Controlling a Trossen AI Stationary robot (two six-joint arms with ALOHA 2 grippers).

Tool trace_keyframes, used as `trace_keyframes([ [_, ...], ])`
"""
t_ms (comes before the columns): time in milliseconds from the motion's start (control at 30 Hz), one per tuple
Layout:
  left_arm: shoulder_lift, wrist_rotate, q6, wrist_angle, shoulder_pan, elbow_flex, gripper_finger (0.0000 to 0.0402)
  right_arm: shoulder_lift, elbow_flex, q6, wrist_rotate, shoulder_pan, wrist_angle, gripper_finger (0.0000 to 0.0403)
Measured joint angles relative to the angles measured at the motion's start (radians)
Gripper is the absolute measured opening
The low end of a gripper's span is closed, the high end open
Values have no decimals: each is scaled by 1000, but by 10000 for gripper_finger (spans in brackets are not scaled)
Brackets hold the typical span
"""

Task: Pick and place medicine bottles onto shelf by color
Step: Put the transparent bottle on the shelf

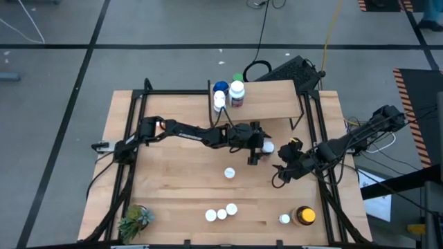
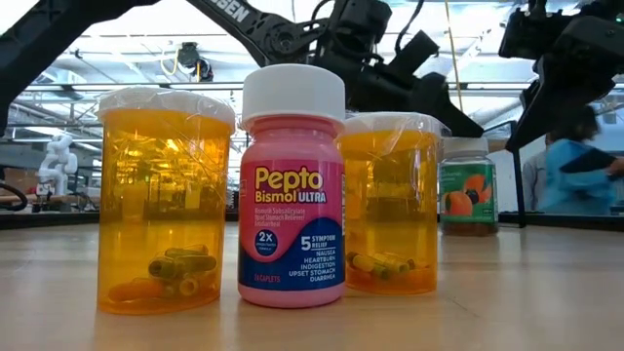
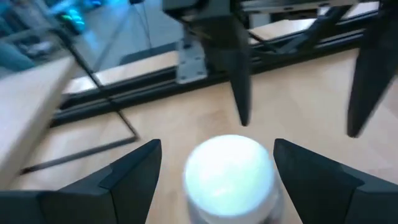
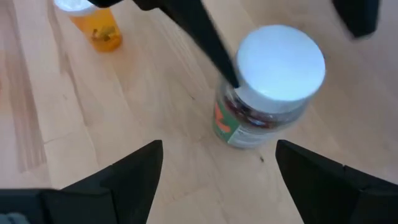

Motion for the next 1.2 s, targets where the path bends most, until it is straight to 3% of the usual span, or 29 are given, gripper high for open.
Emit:
trace_keyframes([
  [133,0,114,16,-29,10,0,315,0,0,-6,0,0,17,306],
  [467,5,65,3,-33,22,0,315,0,0,-10,3,0,44,306],
  [1200,51,100,-46,37,19,-1,314,0,-1,-18,0,0,57,306],
])
